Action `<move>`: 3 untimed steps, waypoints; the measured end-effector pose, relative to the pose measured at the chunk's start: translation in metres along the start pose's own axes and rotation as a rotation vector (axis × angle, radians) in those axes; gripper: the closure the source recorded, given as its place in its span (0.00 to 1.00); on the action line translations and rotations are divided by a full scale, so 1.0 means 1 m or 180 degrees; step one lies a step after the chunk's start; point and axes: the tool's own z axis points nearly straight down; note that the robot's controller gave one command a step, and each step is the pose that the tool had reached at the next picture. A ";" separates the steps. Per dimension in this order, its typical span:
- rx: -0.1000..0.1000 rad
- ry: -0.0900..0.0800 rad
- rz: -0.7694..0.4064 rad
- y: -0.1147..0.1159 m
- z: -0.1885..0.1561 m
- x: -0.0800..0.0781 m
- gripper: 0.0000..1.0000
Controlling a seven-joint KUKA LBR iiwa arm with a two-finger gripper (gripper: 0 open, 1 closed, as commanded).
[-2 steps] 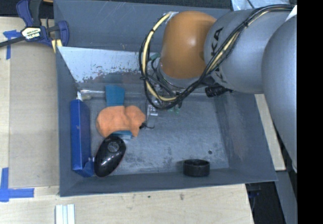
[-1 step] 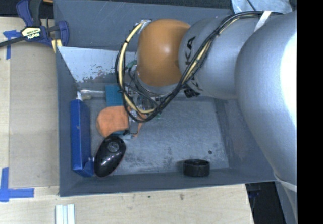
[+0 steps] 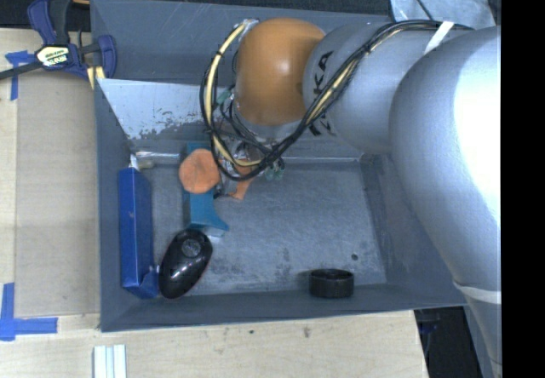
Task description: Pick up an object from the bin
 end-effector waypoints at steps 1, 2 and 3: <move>0.0000 0.0001 0.0000 0.000 0.000 0.000 1.00; -0.0006 0.0057 -0.0053 -0.003 -0.043 0.029 1.00; -0.0013 0.0035 -0.0176 0.032 -0.057 0.033 0.00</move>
Offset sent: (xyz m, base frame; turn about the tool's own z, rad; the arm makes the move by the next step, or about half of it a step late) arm -0.0478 -0.0145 0.0911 -0.0303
